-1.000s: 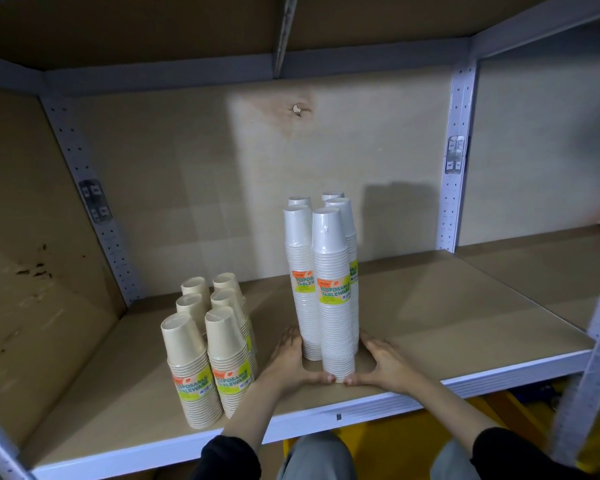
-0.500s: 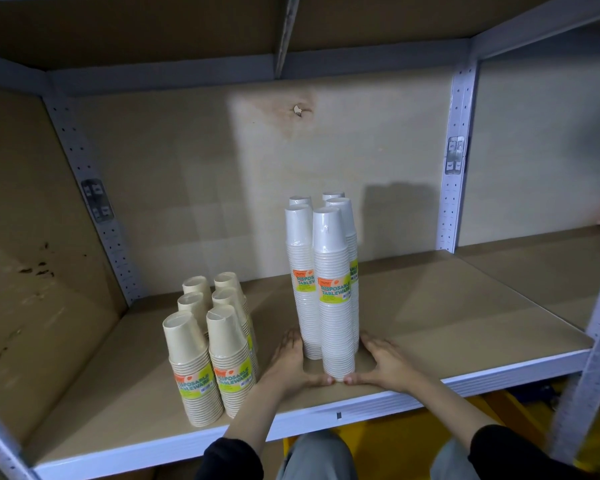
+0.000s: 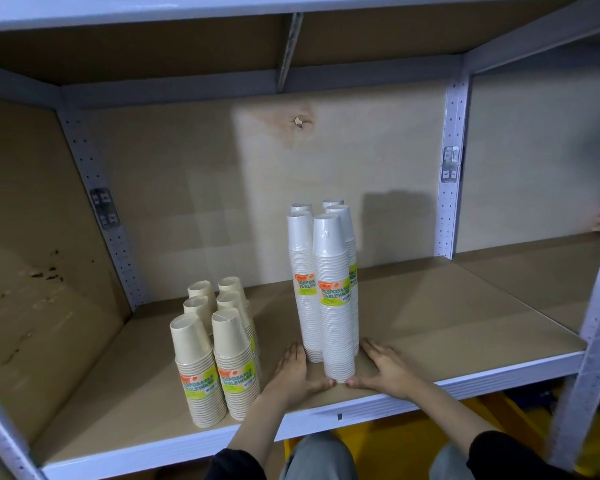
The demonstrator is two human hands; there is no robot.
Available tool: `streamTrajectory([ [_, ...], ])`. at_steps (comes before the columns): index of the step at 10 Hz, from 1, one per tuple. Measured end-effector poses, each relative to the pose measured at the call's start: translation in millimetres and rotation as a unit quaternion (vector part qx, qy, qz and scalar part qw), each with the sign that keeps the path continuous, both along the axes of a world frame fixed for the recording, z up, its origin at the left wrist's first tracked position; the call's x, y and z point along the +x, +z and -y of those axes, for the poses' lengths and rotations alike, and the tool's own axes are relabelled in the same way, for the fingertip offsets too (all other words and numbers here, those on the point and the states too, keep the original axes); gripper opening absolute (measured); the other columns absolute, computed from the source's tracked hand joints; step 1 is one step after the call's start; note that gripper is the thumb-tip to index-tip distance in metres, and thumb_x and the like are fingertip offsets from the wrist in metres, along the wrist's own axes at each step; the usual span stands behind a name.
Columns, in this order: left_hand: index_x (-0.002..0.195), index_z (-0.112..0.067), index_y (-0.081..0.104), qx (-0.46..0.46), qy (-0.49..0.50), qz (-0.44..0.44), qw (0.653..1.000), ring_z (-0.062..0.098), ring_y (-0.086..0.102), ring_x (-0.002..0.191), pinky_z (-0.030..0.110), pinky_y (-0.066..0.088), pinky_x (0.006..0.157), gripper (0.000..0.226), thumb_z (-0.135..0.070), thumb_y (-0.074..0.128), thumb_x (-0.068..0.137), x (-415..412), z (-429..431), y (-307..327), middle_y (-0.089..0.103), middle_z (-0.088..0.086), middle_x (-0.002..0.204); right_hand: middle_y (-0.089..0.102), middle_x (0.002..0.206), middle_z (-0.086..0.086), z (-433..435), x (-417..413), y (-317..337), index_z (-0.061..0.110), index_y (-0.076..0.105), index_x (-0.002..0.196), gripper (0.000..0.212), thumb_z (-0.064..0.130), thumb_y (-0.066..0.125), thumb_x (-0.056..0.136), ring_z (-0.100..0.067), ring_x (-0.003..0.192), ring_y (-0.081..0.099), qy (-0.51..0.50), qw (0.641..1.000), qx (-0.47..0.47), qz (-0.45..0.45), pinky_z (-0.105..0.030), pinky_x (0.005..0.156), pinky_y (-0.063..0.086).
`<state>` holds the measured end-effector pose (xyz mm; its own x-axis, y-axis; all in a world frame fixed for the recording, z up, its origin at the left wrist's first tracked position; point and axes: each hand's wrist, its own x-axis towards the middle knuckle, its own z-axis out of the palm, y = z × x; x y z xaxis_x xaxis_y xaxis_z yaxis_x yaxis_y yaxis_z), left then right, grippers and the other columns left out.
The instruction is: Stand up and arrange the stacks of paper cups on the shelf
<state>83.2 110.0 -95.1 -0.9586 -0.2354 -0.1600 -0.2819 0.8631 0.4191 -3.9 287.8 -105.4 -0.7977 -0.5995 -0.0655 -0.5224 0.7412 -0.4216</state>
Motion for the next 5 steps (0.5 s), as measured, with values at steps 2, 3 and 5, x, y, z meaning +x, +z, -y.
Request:
streamTrajectory([
  [2,0.149,-0.004,-0.007,-0.016,-0.001,0.003,1.0,0.023,-0.005,0.149,0.034,0.003,0.121,0.098,-0.054,0.05,0.087,4.1,-3.5,1.6,-0.009,0.012,0.159,0.017,0.158,-0.001,-1.4,5.2,0.2,0.021,0.013,0.149,0.143,0.1,0.019,0.031,-0.021,0.144,0.022,-0.008,1.0,0.01,-0.002,-0.035,0.12,0.016],
  [3,0.149,-0.003,-0.005,-0.026,-0.002,0.009,1.0,0.024,-0.002,0.149,0.034,0.004,0.121,0.094,-0.051,0.049,0.089,5.2,-5.5,4.2,-0.006,0.013,0.159,0.013,0.159,-0.003,-2.7,10.0,4.9,0.017,0.012,0.15,0.153,0.1,0.006,0.021,-0.019,0.145,0.017,-0.014,0.999,0.028,-0.003,-0.034,0.12,0.011],
  [5,0.149,-0.001,0.0,-0.038,-0.016,0.003,0.999,0.024,0.007,0.148,0.033,0.012,0.12,0.071,-0.037,0.035,0.098,21.8,-20.9,7.3,0.004,0.014,0.159,0.011,0.159,-0.005,-6.3,19.5,6.3,0.012,0.013,0.149,0.111,0.083,0.032,0.066,-0.017,0.146,0.014,-0.002,0.998,0.066,0.005,-0.031,0.12,0.01],
])
